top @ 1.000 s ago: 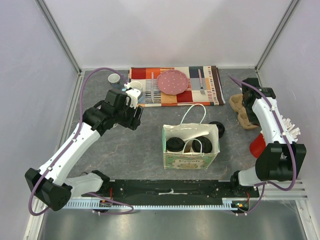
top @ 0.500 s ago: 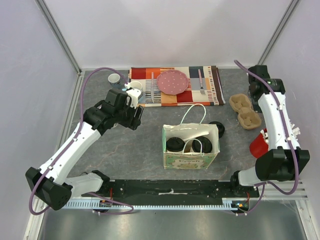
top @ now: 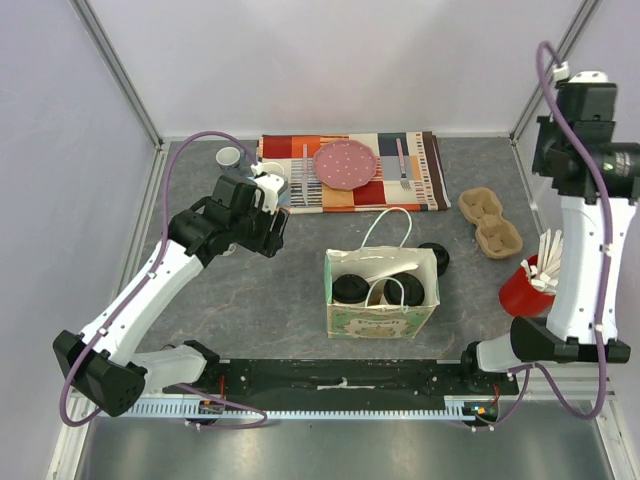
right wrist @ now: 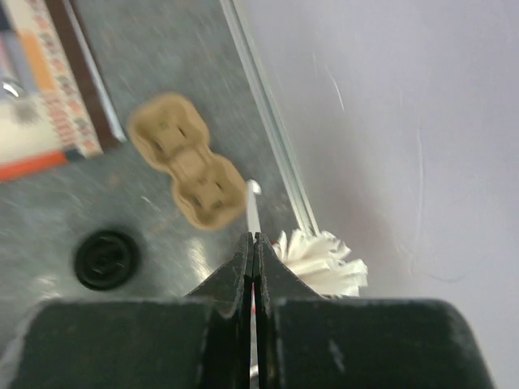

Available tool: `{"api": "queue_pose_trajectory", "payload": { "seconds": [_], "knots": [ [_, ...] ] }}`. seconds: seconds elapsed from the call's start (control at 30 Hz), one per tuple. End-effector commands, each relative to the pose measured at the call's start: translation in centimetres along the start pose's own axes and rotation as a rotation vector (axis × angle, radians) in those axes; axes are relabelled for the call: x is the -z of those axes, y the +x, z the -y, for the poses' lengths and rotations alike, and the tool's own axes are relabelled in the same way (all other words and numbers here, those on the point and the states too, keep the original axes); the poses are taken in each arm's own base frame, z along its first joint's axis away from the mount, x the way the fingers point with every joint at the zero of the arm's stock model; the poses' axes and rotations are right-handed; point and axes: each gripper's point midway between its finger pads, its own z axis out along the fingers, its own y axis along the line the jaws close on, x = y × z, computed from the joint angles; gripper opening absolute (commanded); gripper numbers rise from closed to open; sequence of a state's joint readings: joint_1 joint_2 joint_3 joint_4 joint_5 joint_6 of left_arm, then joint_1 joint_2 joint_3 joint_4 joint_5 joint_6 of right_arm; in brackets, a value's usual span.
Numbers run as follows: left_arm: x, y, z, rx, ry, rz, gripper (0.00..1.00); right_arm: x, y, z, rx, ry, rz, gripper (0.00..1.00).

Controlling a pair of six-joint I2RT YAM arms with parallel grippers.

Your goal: Pack the takeout coffee

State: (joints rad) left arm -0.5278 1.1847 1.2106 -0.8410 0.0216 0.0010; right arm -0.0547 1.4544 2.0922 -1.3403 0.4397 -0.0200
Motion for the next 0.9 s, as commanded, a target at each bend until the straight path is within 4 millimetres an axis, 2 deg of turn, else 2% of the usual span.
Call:
{"api": "queue_pose_trajectory", "payload": {
  "seconds": [0.0,0.03,0.1,0.13,0.17,0.2,0.23,0.27,0.3,0.33,0.37,0.4,0.43,0.53,0.57,0.6,0.63,0.77,0.83,0.87],
  "knots": [
    [1.0,-1.9,-0.1,-0.019,0.007,0.053,0.68,5.3,-4.4,-1.0,-0.184,-0.177,0.198,0.0],
    [1.0,-1.8,-0.1,-0.022,0.007,0.048,0.68,6.2,-6.0,-1.8,-0.227,-0.242,0.264,0.0],
    [1.2,-1.9,-0.1,-0.022,0.003,0.048,0.68,8.1,-7.3,-2.9,-0.314,-0.349,0.342,0.0],
    [1.3,-2.0,-0.1,-0.026,0.005,0.051,0.68,9.7,-9.4,-4.4,-0.341,-0.471,0.432,0.0],
    [1.5,-2.1,-0.1,-0.025,0.004,0.054,0.68,11.6,-10.0,-5.0,-0.416,-0.554,0.472,0.0],
    [1.6,-2.2,-0.1,-0.031,0.006,0.057,0.68,11.7,-10.2,-6.3,-0.441,-0.623,0.469,0.0],
    [1.7,-2.2,-0.1,-0.031,0.004,0.059,0.68,13.2,-12.0,-6.9,-0.473,-0.711,0.544,0.0],
    [1.8,-2.2,-0.1,-0.034,0.005,0.057,0.68,15.4,-12.3,-8.3,-0.489,-0.845,0.559,0.0],
    [1.9,-2.2,-0.1,-0.034,0.005,0.057,0.68,15.9,-12.3,-9.8,-0.559,-0.953,0.51,0.0],
    [2.0,-2.2,-0.1,-0.036,0.006,0.057,0.68,17.8,-13.7,-10.2,-0.594,-1.055,0.561,0.0],
    [2.0,-2.3,-0.1,-0.036,0.006,0.057,0.68,19.0,-12.7,-12.1,-0.579,-1.206,0.5,0.0],
    [2.0,-2.1,0.0,-0.036,0.008,0.053,0.68,20.5,-12.9,-12.6,-0.647,-1.306,0.45,0.0],
    [2.1,-2.2,0.0,-0.037,0.008,0.054,0.68,21.8,-13.2,-12.6,-0.644,-1.365,0.474,0.0],
    [2.0,-2.1,0.0,-0.034,0.012,0.053,0.68,24.2,-11.0,-13.5,-0.588,-1.506,0.39,0.0],
    [1.9,-2.1,0.1,-0.032,0.014,0.048,0.68,24.1,-9.8,-14.0,-0.597,-1.544,0.324,0.0],
    [1.9,-2.0,0.1,-0.029,0.014,0.047,0.68,24.8,-8.4,-14.6,-0.577,-1.622,0.242,0.0],
    [1.9,-2.0,0.1,-0.029,0.016,0.045,0.68,26.3,-8.2,-14.7,-0.608,-1.702,0.199,0.0],
    [1.8,-2.2,0.2,-0.026,0.019,0.047,0.68,27.4,-4.8,-15.0,-0.534,-1.743,0.148,0.0],
    [1.8,-2.3,0.2,-0.028,0.019,0.048,0.68,26.7,-2.5,-15.7,-0.524,-1.732,0.008,0.0],
    [1.7,-2.2,0.2,-0.026,0.019,0.045,0.68,26.1,-1.8,-16.0,-0.485,-1.72,0.008,0.0]
  ]
}}
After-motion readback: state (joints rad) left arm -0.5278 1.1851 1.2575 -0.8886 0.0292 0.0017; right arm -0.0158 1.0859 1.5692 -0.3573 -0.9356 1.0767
